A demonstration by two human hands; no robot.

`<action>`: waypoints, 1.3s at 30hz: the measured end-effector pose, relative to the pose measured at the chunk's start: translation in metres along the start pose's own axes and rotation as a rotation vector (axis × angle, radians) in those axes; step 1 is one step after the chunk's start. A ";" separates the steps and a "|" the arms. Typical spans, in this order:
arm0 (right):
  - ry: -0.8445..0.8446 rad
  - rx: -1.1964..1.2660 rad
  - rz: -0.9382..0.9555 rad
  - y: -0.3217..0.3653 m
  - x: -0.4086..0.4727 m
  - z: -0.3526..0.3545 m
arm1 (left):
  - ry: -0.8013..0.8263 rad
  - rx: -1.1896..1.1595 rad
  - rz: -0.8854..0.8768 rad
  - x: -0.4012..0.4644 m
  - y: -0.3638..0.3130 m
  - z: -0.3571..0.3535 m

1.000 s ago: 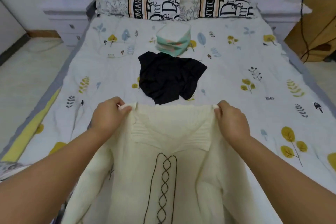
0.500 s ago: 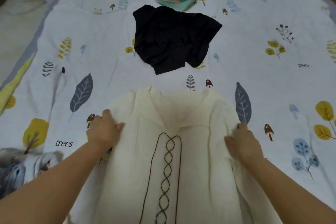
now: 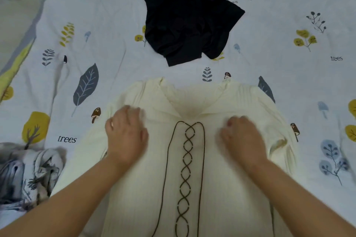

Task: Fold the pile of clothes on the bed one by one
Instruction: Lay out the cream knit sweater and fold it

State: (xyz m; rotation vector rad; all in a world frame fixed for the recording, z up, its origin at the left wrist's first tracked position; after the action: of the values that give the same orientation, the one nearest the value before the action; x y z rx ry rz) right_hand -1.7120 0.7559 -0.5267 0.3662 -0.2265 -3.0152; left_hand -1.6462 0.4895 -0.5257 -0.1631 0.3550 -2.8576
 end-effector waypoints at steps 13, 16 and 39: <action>-0.039 0.620 -0.256 0.009 0.030 -0.008 | -0.021 -0.097 0.119 -0.053 0.030 0.017; 0.032 0.450 -0.264 0.003 0.019 -0.017 | -0.039 -0.043 0.340 -0.061 0.076 0.028; 0.684 1.632 -0.055 0.115 -0.148 -0.006 | 0.445 -1.181 0.142 -0.053 -0.075 0.105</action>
State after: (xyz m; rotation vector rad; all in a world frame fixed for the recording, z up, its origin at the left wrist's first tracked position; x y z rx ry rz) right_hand -1.5583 0.6584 -0.4802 1.3300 -2.3984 -1.7545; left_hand -1.5985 0.5503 -0.4098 0.2825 1.9688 -2.1330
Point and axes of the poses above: each hand's wrist, its own x-axis towards the middle knuckle, its own z-axis out of the back of the hand, y = z × x, the point moved 8 cm from there along x, towards the middle knuckle, and after that the axes turned 7 degrees about -x, right-handed, at the moved point
